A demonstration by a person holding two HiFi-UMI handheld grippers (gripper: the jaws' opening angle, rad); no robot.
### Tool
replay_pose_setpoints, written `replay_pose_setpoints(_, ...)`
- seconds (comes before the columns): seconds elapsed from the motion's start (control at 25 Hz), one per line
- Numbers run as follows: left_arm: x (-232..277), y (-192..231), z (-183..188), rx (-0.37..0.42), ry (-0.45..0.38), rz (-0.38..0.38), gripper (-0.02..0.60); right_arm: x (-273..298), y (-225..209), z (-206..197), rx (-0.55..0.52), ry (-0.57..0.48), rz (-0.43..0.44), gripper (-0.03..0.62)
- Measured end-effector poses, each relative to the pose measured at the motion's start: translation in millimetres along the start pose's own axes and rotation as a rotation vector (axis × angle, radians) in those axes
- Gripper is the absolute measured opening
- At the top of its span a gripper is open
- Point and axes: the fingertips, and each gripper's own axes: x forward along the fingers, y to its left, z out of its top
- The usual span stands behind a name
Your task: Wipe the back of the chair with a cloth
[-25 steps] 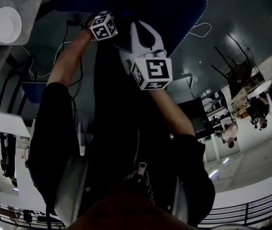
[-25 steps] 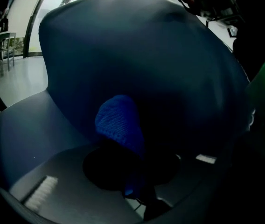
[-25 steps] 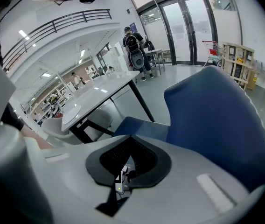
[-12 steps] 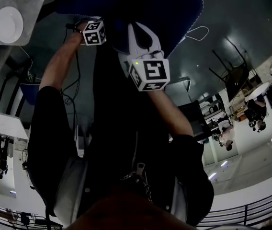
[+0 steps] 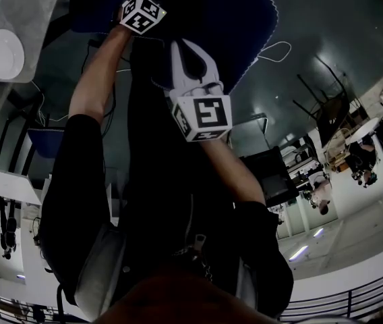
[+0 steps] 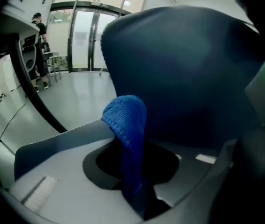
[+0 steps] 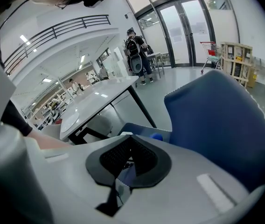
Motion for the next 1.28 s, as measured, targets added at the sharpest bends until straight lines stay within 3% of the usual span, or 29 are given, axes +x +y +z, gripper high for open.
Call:
replay_pose_setpoints(0.2, 40.5, 43.3, 45.7, -0.073, -0.019, 0.103, 0.089, 2.2, -5.0, 4.1, 0.021, -0.005, -0.003, 0.003)
replay_pose_setpoints(0.56, 85.3, 60.7, 55.8, -0.132, 0.056, 0.082, 0.089, 5.9, -27.5, 9.6, 0.09, -0.03, -0.041, 0.003)
replay_pose_setpoints(1.0, 89.8, 41.0, 46.0, -0.05, 0.127, -0.005, 0.086, 10.6, -21.3, 4.9, 0.11, -0.01, -0.005, 0.003)
replay_pose_setpoints(1.28, 87.3, 24.1, 26.3, -0.004, 0.167, 0.001, 0.086, 12.2, -17.1, 4.3, 0.114, -0.007, 0.018, 0.003)
